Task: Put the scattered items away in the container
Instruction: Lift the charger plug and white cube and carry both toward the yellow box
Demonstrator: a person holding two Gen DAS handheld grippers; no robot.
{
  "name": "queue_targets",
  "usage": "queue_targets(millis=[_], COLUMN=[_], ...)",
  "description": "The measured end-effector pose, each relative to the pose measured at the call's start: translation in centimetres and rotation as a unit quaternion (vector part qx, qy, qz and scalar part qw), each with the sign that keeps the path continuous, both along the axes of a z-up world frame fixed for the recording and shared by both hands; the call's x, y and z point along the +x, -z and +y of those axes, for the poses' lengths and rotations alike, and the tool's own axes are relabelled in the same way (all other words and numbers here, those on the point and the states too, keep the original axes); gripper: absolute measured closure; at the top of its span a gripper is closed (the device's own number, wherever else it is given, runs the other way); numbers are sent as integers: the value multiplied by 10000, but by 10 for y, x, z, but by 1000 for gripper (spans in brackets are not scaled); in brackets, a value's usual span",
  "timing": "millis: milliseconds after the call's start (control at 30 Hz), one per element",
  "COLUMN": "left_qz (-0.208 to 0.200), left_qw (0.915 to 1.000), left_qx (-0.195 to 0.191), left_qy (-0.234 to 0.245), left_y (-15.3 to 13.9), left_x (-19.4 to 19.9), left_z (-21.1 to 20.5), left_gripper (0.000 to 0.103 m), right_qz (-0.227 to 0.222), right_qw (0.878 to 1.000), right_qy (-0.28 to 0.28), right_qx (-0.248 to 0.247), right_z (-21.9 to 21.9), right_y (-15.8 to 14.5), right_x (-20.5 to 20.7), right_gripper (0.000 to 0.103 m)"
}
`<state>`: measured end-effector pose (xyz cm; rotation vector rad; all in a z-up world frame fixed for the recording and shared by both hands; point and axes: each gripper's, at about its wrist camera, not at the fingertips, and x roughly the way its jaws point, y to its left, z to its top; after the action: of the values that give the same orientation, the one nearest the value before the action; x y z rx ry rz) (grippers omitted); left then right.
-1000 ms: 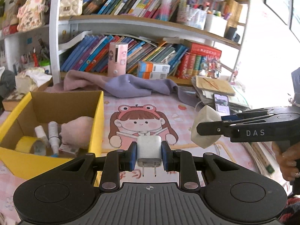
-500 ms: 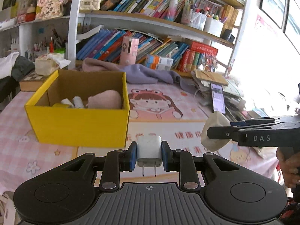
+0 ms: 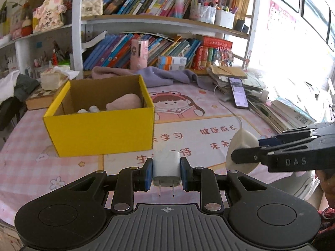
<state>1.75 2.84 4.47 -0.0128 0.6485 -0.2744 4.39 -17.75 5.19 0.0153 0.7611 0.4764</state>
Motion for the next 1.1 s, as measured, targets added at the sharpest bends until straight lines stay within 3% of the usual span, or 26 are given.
queue_targets(millis=[633,1100], left_qz=[84,-133], left_qw=[9968,9951], left_qx=[-265,-204], left_qy=[-751,-959], left_y=[4,-6], left_x=[-29,-1], left_z=[74,97], left_gripper=[78,78], right_qz=[44,-171], right_qw=[9948,9926], right_qy=[-1002,-1188], right_qx=[-193,-190], right_z=[88,117], right_y=[1,-11], right_x=[-12,23], right_gripper=[71,71])
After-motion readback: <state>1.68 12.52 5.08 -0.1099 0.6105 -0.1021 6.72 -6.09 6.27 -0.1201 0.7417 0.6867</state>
